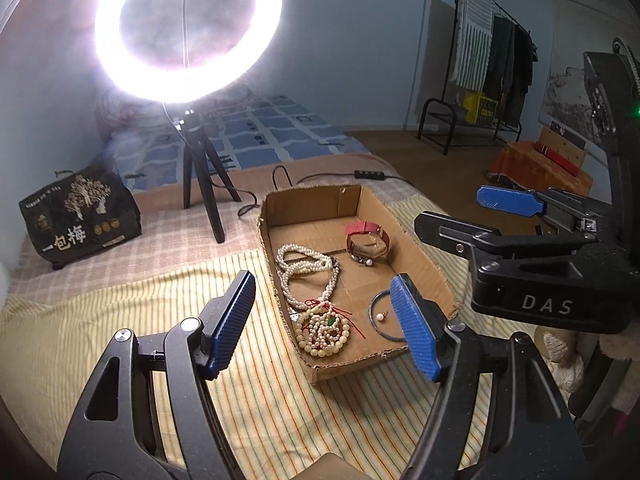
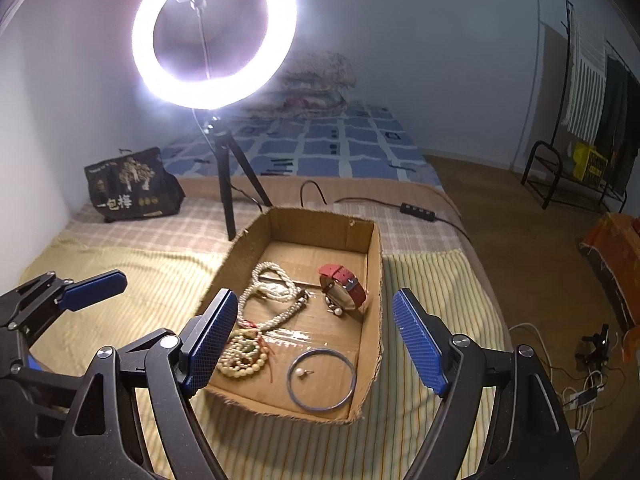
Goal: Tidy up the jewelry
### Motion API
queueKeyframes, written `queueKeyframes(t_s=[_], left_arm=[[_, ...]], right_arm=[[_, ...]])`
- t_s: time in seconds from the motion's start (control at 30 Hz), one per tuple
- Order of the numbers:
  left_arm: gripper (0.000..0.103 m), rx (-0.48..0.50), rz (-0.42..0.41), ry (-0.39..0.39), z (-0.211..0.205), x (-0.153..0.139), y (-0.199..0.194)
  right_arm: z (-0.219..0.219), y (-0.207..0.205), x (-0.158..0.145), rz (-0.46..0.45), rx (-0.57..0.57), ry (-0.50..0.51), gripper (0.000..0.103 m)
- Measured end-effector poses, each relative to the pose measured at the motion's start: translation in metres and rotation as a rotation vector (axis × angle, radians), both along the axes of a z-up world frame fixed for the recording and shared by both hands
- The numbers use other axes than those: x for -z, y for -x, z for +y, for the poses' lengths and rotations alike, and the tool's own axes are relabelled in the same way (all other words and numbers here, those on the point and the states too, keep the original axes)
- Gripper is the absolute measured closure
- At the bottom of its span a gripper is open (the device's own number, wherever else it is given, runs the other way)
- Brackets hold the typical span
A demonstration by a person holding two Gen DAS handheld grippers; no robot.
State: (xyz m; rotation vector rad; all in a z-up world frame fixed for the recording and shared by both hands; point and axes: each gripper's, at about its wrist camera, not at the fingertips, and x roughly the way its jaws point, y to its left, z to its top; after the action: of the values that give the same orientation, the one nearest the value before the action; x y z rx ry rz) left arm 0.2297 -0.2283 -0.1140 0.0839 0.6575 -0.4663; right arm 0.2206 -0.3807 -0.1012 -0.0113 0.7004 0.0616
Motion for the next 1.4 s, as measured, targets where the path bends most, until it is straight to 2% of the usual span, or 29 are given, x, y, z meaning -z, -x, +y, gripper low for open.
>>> queueKeyframes(t_s=[0.17, 0.5, 0.73, 0.83, 0.93, 1.07, 1.4], left_arm=[[0.025, -0.016, -0.031, 0.027, 0.012, -0.021, 0.012], [0.023, -0.028, -0.088, 0.024, 0.033, -0.052, 0.039], [0.023, -0.006, -0.150, -0.047, 0.043, -0.063, 0.065], [0.023, -0.006, -0.172, -0.054, 0.051, -0.070, 0.078], [0.023, -0.007, -0.193, -0.064, 0.058, -0.077, 0.089], [0.013, -0.015, -0.212, -0.049, 0.067, -0.086, 0.102], [0.012, -0.020, -0.243, -0.029, 0.081, -0.094, 0.130]], right_arm=[[0.008, 0.015, -0.023, -0.035, 0.000, 0.000, 0.023], [0.018, 0.049, -0.057, -0.101, 0.013, 0.003, 0.021], [0.021, 0.076, -0.078, -0.150, 0.017, -0.015, 0.021], [0.025, 0.087, -0.085, -0.166, 0.018, -0.012, 0.021], [0.029, 0.098, -0.091, -0.178, 0.020, -0.005, 0.020], [0.031, 0.109, -0.095, -0.186, 0.027, -0.010, 0.020], [0.037, 0.134, -0.092, -0.211, 0.058, 0.009, 0.017]])
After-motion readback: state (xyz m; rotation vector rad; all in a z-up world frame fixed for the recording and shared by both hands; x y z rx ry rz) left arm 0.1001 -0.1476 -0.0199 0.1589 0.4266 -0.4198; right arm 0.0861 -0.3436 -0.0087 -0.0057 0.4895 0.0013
